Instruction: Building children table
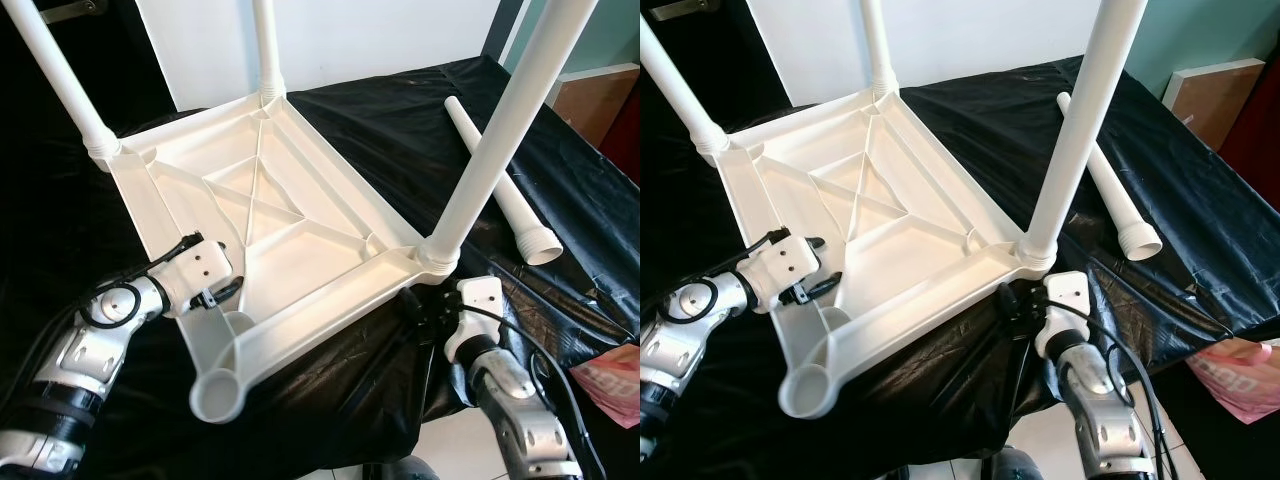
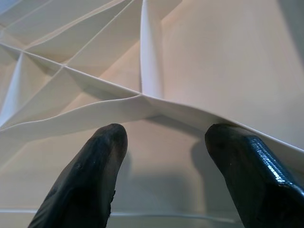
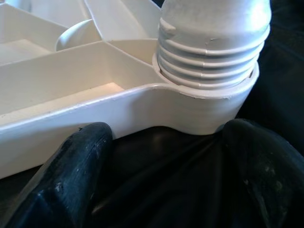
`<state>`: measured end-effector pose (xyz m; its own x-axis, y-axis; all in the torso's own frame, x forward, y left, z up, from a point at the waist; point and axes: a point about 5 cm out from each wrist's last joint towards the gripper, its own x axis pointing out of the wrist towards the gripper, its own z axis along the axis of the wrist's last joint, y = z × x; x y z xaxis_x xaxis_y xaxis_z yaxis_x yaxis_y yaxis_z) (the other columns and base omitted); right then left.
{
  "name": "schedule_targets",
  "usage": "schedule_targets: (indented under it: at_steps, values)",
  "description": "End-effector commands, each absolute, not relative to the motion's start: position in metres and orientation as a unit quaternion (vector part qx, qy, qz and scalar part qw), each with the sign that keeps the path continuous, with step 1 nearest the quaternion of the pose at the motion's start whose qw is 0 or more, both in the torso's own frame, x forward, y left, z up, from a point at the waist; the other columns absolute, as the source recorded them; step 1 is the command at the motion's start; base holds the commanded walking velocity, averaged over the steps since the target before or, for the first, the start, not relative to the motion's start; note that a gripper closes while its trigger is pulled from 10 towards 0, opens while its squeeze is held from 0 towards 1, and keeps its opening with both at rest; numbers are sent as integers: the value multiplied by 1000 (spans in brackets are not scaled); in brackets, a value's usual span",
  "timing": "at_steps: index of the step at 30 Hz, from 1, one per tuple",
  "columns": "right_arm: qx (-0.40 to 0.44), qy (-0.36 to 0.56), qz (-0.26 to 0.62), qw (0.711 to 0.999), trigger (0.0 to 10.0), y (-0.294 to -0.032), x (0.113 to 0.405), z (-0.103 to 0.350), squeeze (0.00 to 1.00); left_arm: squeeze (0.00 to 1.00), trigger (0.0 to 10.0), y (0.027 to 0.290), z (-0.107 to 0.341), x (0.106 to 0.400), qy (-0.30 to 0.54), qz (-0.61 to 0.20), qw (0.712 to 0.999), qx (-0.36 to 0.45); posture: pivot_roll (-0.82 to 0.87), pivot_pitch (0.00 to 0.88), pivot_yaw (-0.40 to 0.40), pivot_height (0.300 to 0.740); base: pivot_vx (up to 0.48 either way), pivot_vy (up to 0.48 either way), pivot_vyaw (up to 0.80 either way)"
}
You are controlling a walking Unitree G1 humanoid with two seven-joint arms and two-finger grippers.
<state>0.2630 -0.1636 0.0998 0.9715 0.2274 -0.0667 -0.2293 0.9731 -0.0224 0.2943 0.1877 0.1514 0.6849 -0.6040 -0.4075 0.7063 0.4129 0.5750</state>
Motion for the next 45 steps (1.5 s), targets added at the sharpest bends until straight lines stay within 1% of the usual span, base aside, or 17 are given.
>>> schedule_targets:
  at_steps: [1,11,15,21,23,25,26,29,30,31,32,34,35,39,41,44,45]
  values:
    - [-23,29,167,985,10000,-146,269,99,0,0,10000,157,136,267,109,-564,745,339,-22,136,26,740,0,0,0]
    - [-41,21,182,982,10000,-146,287,101,0,0,10000,141,130,251,123,-590,735,310,-15,132,23,740,0,0,0]
    - [-45,13,182,982,10000,-146,297,105,0,0,10000,128,127,237,137,-616,721,287,-10,129,20,740,0,0,0]
    - [-48,6,183,982,10000,-147,302,107,0,0,10000,116,124,223,148,-640,705,267,-14,130,23,740,0,0,0]
    - [-49,5,183,982,10000,-147,304,107,0,0,10000,114,124,222,148,-642,704,264,-12,130,23,740,0,0,0]
    - [-52,2,182,982,10000,-147,306,107,0,0,10000,104,127,221,129,-646,706,261,-12,127,25,740,0,0,0]
    - [-53,1,176,983,10000,-149,308,107,0,0,10000,100,129,226,114,-635,717,262,-13,125,24,740,0,0,0]
    - [-57,-2,155,986,10000,-156,313,108,0,0,10000,97,136,250,77,-577,767,271,-13,123,22,740,0,0,0]
    - [-57,-3,151,987,10000,-158,314,108,0,0,10000,98,139,255,65,-563,776,277,-11,122,21,740,0,0,0]
    - [-57,-3,151,987,10000,-158,314,108,0,0,10000,98,139,255,65,-563,776,277,-11,122,21,740,0,0,0]
    - [-63,-9,133,989,10000,-166,315,111,0,0,10000,105,147,270,48,-527,801,282,-13,121,21,740,0,0,0]
    - [-63,-12,119,991,10000,-173,314,113,0,0,10000,115,154,277,45,-508,816,272,-15,119,21,740,0,0,0]
    - [-63,-12,119,991,10000,-173,314,113,0,0,10000,115,154,277,45,-508,816,272,-15,119,21,740,0,0,0]
    - [-69,-17,105,992,10000,-185,308,113,0,0,10000,134,167,281,36,-503,825,257,-19,119,24,740,0,0,0]
    - [-72,-19,100,992,10000,-190,303,114,0,0,10000,144,168,280,43,-512,818,260,-23,118,27,740,0,0,0]
    - [-73,-21,99,992,10000,-192,301,114,0,0,10000,148,168,279,47,-520,813,256,-27,118,29,740,0,0,0]
    - [-72,-29,97,992,10000,-196,295,117,0,0,10000,154,166,272,72,-556,796,228,-30,119,30,740,0,0,0]
